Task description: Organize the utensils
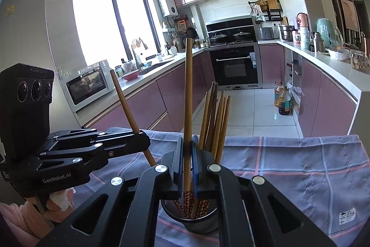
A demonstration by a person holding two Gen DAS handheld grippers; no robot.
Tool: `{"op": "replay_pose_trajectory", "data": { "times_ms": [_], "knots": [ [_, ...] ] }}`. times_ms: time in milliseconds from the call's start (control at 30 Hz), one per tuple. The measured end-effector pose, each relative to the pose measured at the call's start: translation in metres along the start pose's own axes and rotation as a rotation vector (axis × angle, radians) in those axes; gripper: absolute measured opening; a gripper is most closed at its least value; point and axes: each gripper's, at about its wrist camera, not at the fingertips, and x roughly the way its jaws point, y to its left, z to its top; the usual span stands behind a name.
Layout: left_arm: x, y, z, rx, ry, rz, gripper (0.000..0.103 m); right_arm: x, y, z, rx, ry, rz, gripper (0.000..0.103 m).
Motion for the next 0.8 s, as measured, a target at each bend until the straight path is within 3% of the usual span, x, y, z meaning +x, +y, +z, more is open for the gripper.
{"op": "replay_pose_trajectory", "data": {
  "times_ms": [800],
  "knots": [
    [0.014,-0.006,-0.005,0.004,0.042,0.002,0.008,0.01,0.0,-0.007,0.018,0.03,0.001,0.006]
  ]
}}
